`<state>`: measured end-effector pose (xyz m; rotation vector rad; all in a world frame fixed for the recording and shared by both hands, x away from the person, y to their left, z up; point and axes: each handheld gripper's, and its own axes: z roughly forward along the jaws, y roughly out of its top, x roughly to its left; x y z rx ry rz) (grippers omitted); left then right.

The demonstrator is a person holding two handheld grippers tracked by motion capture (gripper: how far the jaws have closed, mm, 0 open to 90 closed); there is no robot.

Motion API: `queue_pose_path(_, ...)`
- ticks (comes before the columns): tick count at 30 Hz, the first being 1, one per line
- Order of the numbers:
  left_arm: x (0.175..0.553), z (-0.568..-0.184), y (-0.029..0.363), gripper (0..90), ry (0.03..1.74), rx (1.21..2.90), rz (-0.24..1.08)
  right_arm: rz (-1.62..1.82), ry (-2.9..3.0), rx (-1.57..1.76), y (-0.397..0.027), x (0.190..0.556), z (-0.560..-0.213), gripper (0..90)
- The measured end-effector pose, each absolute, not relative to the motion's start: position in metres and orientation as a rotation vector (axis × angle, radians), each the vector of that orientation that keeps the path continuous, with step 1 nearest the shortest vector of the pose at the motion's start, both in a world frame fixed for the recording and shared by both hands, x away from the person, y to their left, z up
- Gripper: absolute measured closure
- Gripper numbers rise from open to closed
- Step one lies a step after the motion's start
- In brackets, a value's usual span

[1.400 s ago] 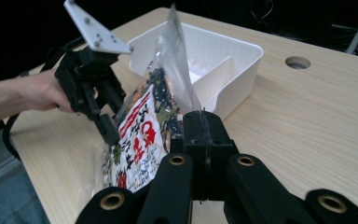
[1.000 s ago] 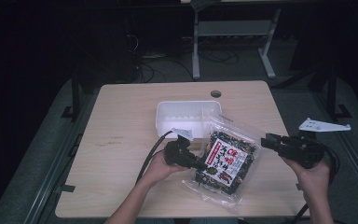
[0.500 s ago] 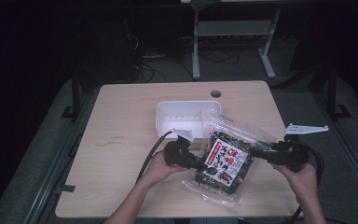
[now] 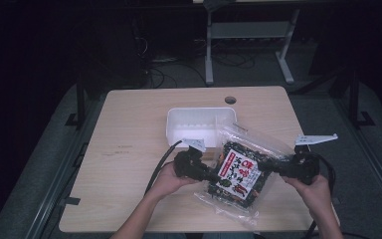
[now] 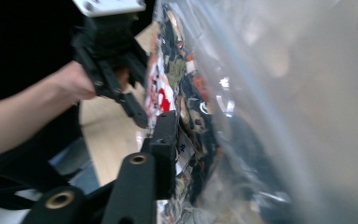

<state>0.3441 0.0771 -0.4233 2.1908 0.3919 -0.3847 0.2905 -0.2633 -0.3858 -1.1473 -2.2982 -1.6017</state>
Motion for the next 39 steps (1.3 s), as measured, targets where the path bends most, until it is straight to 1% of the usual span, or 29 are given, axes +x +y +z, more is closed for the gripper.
queue_pose_path(1,0.344,-0.423,0.077,64.5,0.398,2.197,-0.372,-1.616,-2.273,-1.122,-0.263,0.290,-0.385,71.8)
queue_pose_path(2,0.344,-0.423,0.078,64.5,0.403,2.211,-0.355,-1.616,-2.273,-1.122,-0.263,0.290,-0.385,71.8)
queue_pose_path(4,0.344,-0.422,0.079,58.4,0.417,2.234,-0.330,-1.628,-2.243,-1.079,-0.262,0.289,-0.382,75.6)
queue_pose_path(5,0.344,-0.422,0.080,56.9,0.415,2.237,-0.331,-1.636,-2.233,-1.055,-0.261,0.288,-0.380,76.2)
queue_pose_path(8,0.343,-0.420,0.085,54.1,0.422,2.241,-0.300,-1.632,-2.269,-1.037,-0.255,0.285,-0.373,76.6)
queue_pose_path(10,0.341,-0.417,0.088,48.4,0.431,2.245,-0.285,-1.629,-2.300,-1.021,-0.251,0.281,-0.367,76.7)
queue_pose_path(11,0.341,-0.416,0.089,48.4,0.431,2.246,-0.266,-1.629,-2.300,-1.021,-0.251,0.281,-0.367,76.7)
queue_pose_path(16,0.333,-0.410,0.100,41.6,0.441,2.268,-0.195,-1.655,-2.367,-1.050,-0.250,0.274,-0.353,76.9)
queue_pose_path(23,0.322,-0.405,0.116,36.8,0.453,2.308,-0.096,-1.695,-2.408,-1.093,-0.255,0.271,-0.338,76.9)
queue_pose_path(31,0.312,-0.406,0.135,34.2,0.482,2.335,-0.036,-1.709,-2.458,-1.105,-0.254,0.274,-0.322,76.9)
queue_pose_path(34,0.309,-0.409,0.144,32.0,0.499,2.341,-0.016,-1.712,-2.468,-1.117,-0.253,0.276,-0.317,76.9)
queue_pose_path(35,0.308,-0.409,0.145,29.0,0.506,2.342,-0.010,-1.712,-2.479,-1.121,-0.251,0.278,-0.314,76.9)
queue_pose_path(39,0.304,-0.413,0.156,27.9,0.522,2.357,0.016,-1.711,-2.495,-1.121,-0.248,0.281,-0.309,76.9)
